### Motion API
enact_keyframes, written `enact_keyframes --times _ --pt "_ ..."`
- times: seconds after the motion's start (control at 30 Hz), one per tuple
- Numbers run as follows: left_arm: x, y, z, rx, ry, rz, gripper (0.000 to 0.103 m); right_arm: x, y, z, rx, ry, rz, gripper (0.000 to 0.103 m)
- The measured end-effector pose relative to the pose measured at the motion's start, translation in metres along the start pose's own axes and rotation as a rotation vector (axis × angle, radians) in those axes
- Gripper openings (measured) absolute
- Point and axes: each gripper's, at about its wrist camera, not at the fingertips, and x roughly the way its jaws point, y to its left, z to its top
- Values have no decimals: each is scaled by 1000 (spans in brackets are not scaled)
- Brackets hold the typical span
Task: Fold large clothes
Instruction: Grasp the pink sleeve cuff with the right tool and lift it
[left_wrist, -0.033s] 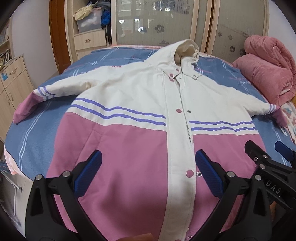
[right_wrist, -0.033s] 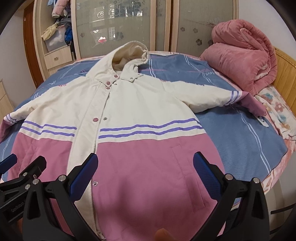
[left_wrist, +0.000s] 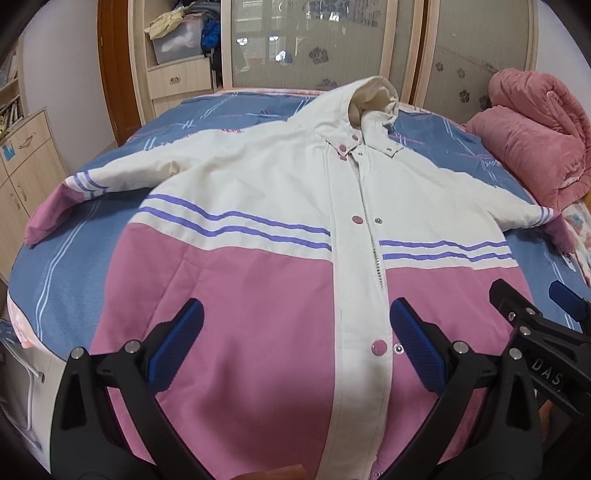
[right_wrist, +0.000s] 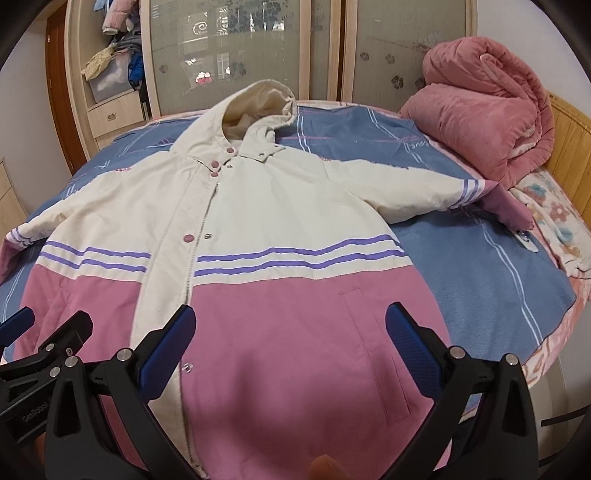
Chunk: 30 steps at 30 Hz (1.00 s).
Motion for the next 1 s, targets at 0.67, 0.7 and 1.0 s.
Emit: enact_keyframes --times 0.67,0.7,1.0 --pt "99 -58 47 -36 123 -118 101 162 -415 78 1026 -119 216 93" --pt "106 -65 44 -39 142 -131 101 166 -427 73 1051 -143 208 84" --pt "110 -108 30 80 139 -99 101 103 -411 96 724 -490 -66 11"
